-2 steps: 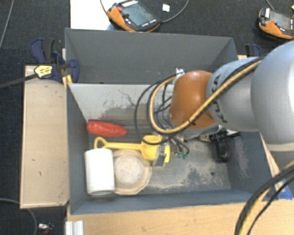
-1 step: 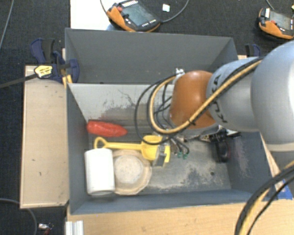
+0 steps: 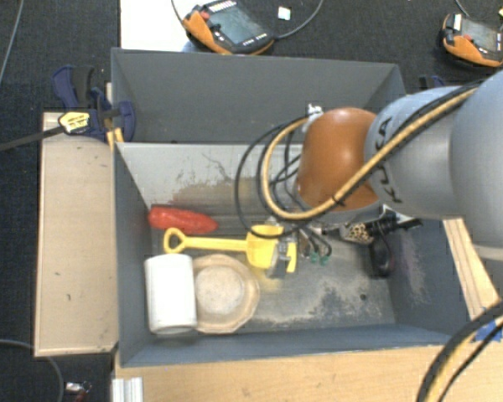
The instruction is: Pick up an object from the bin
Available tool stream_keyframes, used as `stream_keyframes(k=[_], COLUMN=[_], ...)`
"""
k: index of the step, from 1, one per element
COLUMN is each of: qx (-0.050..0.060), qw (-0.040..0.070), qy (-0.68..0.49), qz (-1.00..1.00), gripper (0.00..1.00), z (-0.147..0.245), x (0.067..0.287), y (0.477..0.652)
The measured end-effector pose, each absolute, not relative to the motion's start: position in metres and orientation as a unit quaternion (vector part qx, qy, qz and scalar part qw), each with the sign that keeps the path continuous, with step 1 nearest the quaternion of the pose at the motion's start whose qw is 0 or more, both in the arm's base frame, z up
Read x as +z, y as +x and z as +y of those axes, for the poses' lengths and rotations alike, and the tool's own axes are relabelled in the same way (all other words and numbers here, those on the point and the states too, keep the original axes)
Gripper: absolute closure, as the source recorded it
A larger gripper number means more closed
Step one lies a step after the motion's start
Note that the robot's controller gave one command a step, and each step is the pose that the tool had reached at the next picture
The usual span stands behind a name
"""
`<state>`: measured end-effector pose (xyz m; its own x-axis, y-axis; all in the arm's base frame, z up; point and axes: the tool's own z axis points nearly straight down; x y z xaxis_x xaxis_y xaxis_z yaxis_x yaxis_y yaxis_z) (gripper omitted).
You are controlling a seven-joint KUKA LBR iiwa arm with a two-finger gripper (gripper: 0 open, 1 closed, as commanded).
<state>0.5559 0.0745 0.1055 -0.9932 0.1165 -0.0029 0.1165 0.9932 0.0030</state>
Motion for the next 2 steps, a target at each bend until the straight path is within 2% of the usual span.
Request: stream_keyframes(k=[1,2], qx=[0.002,0.002], qw=[0.005,0.004], qy=[0.058,0.058], qz=[0.998,0.998], gripper=[1.0,1.0], z=[0.075,0.075], x=[0.126,0.137], y=[0.557,0.557])
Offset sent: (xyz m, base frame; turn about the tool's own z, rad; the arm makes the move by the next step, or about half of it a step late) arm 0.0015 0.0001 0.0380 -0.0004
